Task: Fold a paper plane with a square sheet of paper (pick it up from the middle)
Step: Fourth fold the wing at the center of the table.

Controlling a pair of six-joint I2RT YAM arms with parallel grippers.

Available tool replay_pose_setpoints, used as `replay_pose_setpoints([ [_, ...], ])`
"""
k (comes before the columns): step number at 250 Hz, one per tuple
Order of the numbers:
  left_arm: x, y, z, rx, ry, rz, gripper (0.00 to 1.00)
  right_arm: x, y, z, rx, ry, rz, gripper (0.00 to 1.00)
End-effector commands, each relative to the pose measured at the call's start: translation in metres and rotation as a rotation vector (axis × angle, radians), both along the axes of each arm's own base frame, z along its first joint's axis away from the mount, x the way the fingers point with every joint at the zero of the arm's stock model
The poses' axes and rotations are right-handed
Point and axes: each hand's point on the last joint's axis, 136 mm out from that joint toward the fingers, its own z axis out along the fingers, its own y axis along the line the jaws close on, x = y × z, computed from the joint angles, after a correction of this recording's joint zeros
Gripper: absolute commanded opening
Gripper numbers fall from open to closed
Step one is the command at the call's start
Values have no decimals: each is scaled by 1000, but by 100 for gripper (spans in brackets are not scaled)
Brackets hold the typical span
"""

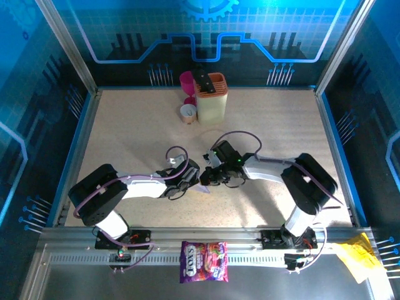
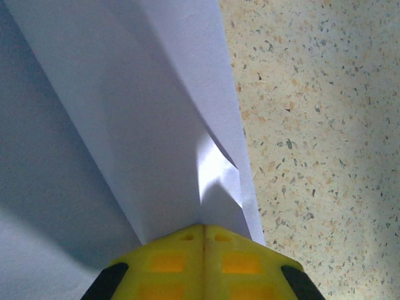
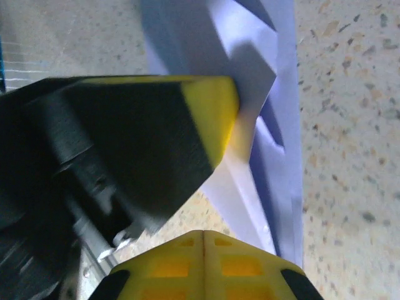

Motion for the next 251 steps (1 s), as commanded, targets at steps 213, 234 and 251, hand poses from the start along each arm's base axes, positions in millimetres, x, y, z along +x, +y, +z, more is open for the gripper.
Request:
replay_pose_setpoints([
  [213, 16, 54, -14, 91, 71, 110, 0, -30, -57, -103, -352, 200, -58, 0],
  [234, 19, 58, -13, 92, 69, 121, 0, -30, -59, -105, -356, 203, -62, 0],
  [251, 22, 62, -10, 96, 64, 129, 0, -31, -62, -107, -362, 206, -63, 0],
])
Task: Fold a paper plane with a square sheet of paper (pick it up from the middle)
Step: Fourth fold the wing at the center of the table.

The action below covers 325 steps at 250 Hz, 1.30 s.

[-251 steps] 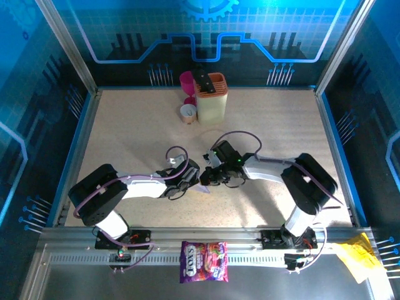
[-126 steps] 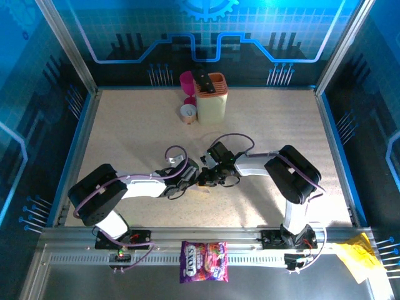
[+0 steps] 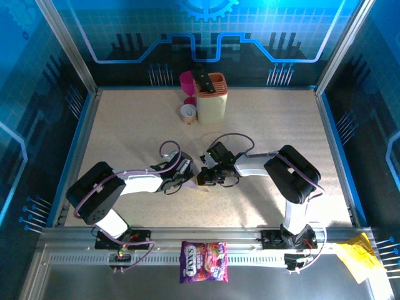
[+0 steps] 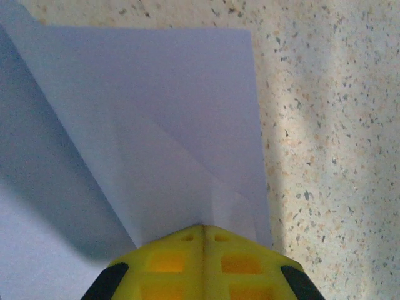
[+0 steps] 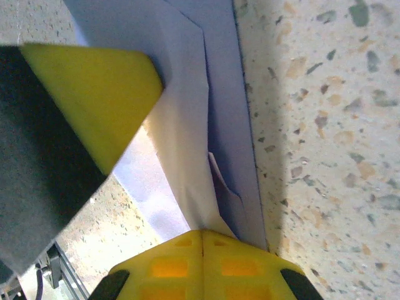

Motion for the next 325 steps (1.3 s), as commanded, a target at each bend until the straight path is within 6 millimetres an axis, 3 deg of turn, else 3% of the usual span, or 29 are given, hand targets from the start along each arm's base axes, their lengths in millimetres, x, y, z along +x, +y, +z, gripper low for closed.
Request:
replay_pose_setpoints([
  [1, 2, 40, -12, 139, 32, 70, 0, -43, -67, -69, -313, 164, -32, 0],
  [92, 21, 68, -13, 166, 32, 134, 0, -48, -72, -77, -313, 185, -45, 0],
  [164, 30, 117, -16, 242, 42, 211, 0, -47, -72, -77, -304, 186, -49, 0],
  [194, 35, 144, -5, 258, 24, 256, 0, -47, -70, -77, -294, 188, -50, 0],
  [212, 39, 148, 12, 253, -13, 250, 0, -47, -69, -77, -291, 189, -51, 0],
  [237, 38, 134, 39, 169, -71, 218, 0, -46, -67, -77, -282, 187, -50, 0],
  [263, 27, 101, 60, 14, -107, 175, 0, -46, -67, -77, -277, 186, -52, 0],
  [290, 10, 60, 70, -140, -116, 129, 0, -47, -67, -77, -273, 187, -55, 0],
  [325, -8, 15, 68, -276, -109, 97, 0, -47, -67, -79, -269, 190, -60, 0],
])
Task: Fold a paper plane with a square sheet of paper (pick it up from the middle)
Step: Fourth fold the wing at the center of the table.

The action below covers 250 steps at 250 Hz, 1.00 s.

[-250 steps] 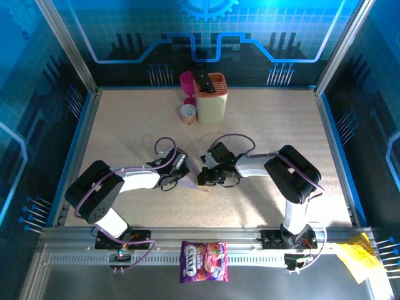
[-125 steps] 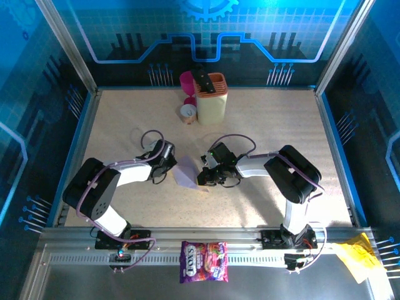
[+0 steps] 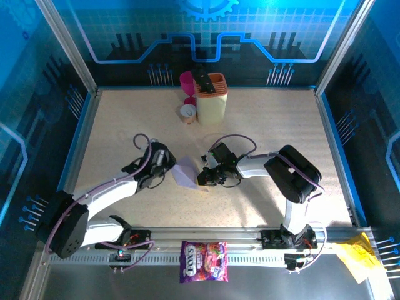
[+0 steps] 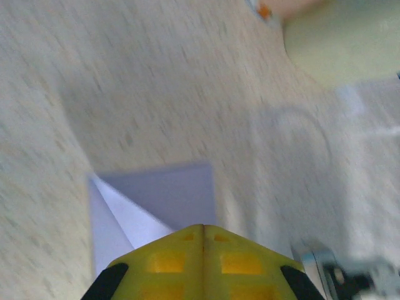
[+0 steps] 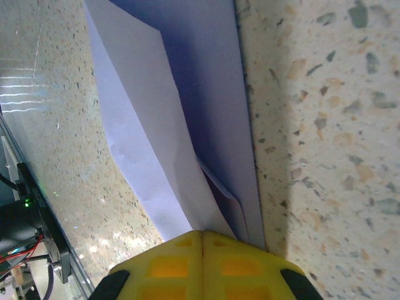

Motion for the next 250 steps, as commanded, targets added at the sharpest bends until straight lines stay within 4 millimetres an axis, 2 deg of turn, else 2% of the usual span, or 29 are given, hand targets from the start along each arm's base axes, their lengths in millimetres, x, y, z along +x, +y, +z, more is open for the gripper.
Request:
replay_pose_setpoints([
  [1, -20, -34, -11, -152, 51, -18, 0, -47, -67, -78, -328, 193, -54, 0],
  [31, -25, -63, -18, -250, 62, -25, 0, -47, -67, -79, -326, 196, -57, 0],
  [60, -28, -77, -28, -321, 81, 5, 0, -48, -67, -80, -325, 201, -61, 0],
  [123, -37, -78, -50, -388, 132, 113, 0, -48, -68, -81, -321, 203, -68, 0],
  [189, -40, -86, -58, -391, 144, 107, 0, -49, -68, -82, -320, 208, -66, 0],
  [250, -41, -84, -79, -378, 177, 136, 0, -49, -69, -82, -322, 212, -67, 0],
])
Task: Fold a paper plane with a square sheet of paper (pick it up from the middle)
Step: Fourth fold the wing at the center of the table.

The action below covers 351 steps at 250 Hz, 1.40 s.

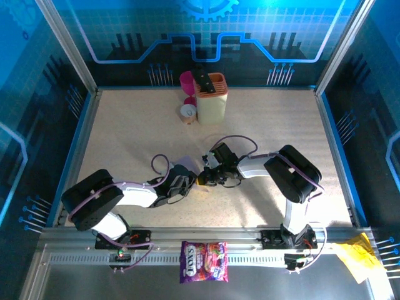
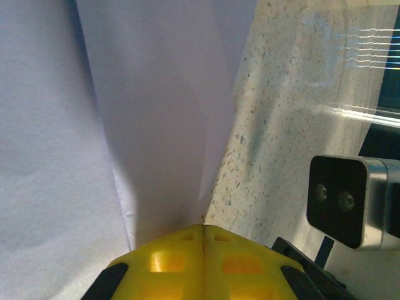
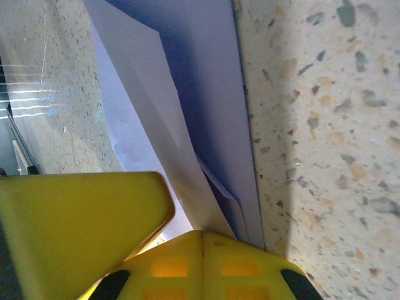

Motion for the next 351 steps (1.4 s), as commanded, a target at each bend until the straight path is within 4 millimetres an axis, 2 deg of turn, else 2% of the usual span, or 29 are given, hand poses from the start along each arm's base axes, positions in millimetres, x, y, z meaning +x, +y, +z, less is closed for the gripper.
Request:
replay_pose_setpoints([
  [1, -4, 2, -15, 8, 29, 16, 0, -50, -68, -82, -344, 194, -42, 0],
  [75, -14, 26, -44, 93, 110, 85, 0, -52, -71, -84, -359, 202, -40, 0],
  [134, -13, 46, -50, 151, 127, 122, 0, -55, -74, -86, -377, 211, -29, 0],
  [276, 20, 76, -51, 166, 128, 167, 0, -59, -79, -89, -401, 226, -25, 0],
  [351, 37, 113, -54, 231, 146, 221, 0, -59, -79, -90, -403, 227, -24, 0],
])
